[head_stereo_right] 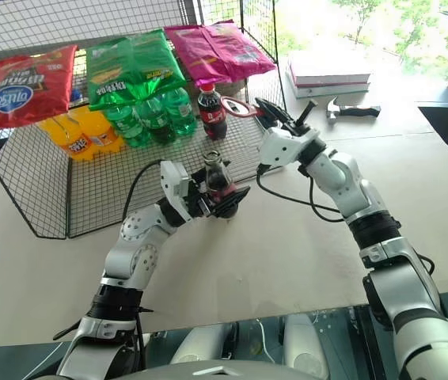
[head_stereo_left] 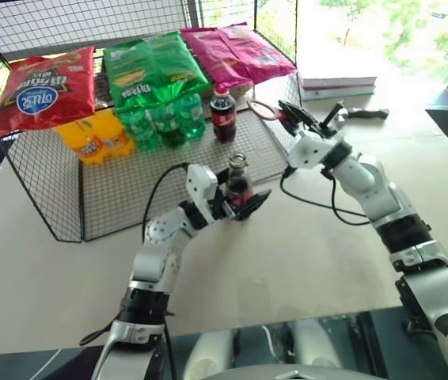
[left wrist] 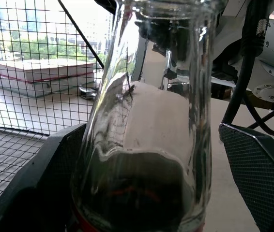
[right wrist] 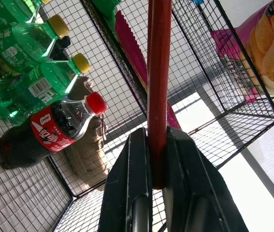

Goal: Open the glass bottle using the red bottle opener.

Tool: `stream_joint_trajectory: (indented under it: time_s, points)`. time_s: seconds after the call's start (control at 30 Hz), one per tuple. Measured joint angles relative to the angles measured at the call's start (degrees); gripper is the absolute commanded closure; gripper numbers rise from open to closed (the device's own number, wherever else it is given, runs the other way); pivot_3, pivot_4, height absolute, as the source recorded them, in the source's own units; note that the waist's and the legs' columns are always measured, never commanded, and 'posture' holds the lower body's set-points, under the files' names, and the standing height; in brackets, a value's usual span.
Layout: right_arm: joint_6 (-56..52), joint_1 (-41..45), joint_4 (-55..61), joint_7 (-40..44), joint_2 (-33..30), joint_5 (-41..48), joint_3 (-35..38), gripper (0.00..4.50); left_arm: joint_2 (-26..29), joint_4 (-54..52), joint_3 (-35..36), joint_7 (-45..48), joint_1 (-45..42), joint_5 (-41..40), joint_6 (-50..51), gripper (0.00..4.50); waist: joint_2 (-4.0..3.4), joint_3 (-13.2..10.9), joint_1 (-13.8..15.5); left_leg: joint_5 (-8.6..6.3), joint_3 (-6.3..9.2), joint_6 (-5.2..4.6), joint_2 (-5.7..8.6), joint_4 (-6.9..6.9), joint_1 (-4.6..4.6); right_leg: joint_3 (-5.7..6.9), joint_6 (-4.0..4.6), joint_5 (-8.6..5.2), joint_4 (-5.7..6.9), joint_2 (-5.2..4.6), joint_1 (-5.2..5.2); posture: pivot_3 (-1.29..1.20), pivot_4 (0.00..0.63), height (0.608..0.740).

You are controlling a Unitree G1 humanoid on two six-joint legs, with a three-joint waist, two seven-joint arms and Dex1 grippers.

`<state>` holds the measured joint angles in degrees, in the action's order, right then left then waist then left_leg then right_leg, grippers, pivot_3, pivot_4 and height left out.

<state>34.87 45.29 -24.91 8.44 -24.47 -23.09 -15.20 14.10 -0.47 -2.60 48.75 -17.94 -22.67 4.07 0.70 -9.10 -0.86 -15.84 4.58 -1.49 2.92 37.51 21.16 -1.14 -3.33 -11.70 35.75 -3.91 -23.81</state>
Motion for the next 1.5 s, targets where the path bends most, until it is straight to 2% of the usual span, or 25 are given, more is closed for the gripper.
stream_joint_trajectory:
  time_s: [0.67,0.97,1.1,1.23,1.37,1.4,1.5]
  points:
    - [-2.73,-3.12,2.40,1.28,1.43,0.91,0.15,4.50,1.83,-0.19,0.30,-1.89,1.44,0.94,-0.69,0.05,0.00,0.00,-0.02,0.00,-0.02,0.00,0.00,0.00,-0.01,-0.02,0.00,0.00,0.02,0.00,-0.02,0.00,0.150,0.740]
    - [-4.38,-6.53,5.09,2.83,1.45,3.11,1.08,4.50,4.10,-2.75,0.36,-2.27,5.78,2.04,-1.53,0.05,0.00,0.00,-0.03,0.00,-0.01,0.00,-0.02,-0.01,0.00,-0.03,0.00,0.00,0.02,0.00,-0.04,0.00,0.150,0.740]
    - [-7.88,-10.81,9.09,6.78,1.23,8.30,3.14,4.50,6.46,-5.98,1.49,-2.30,9.26,1.79,-0.98,0.05,0.00,0.00,0.00,-0.01,-0.01,-0.01,-0.04,-0.01,0.00,-0.04,0.00,0.00,0.02,-0.01,-0.04,0.00,0.150,0.740]
    - [-16.30,-17.53,14.75,14.26,1.78,18.43,4.71,4.50,9.10,-10.14,3.49,-2.34,14.05,0.55,0.32,0.05,-0.01,0.00,0.02,-0.04,-0.01,-0.06,-0.06,-0.03,-0.01,-0.05,0.00,0.00,0.02,-0.03,-0.03,0.00,0.150,0.740]
    - [-30.69,-26.24,23.07,23.19,1.38,30.09,4.90,4.50,12.19,-12.98,5.45,-2.23,21.36,0.27,0.58,0.05,-0.05,-0.02,0.08,-0.16,-0.01,-0.26,-0.07,-0.09,-0.02,-0.05,0.01,-0.01,0.00,-0.07,-0.03,0.00,0.150,0.740]
    - [-37.01,-29.01,26.49,25.56,0.56,33.95,4.90,4.50,12.50,-13.04,6.06,-2.28,23.52,0.27,0.49,0.05,-0.05,-0.03,0.15,-0.17,0.01,-0.29,-0.08,-0.09,-0.04,-0.01,0.01,-0.01,0.00,-0.10,0.00,0.00,0.150,0.740]
    - [-45.06,-31.34,29.93,27.62,-0.32,38.29,4.98,4.50,12.64,-13.01,6.73,-2.67,25.02,0.47,0.46,0.05,-0.05,-0.03,0.22,-0.18,0.02,-0.30,-0.07,-0.07,-0.05,0.03,0.01,-0.01,0.00,-0.11,0.02,0.00,0.150,0.740]
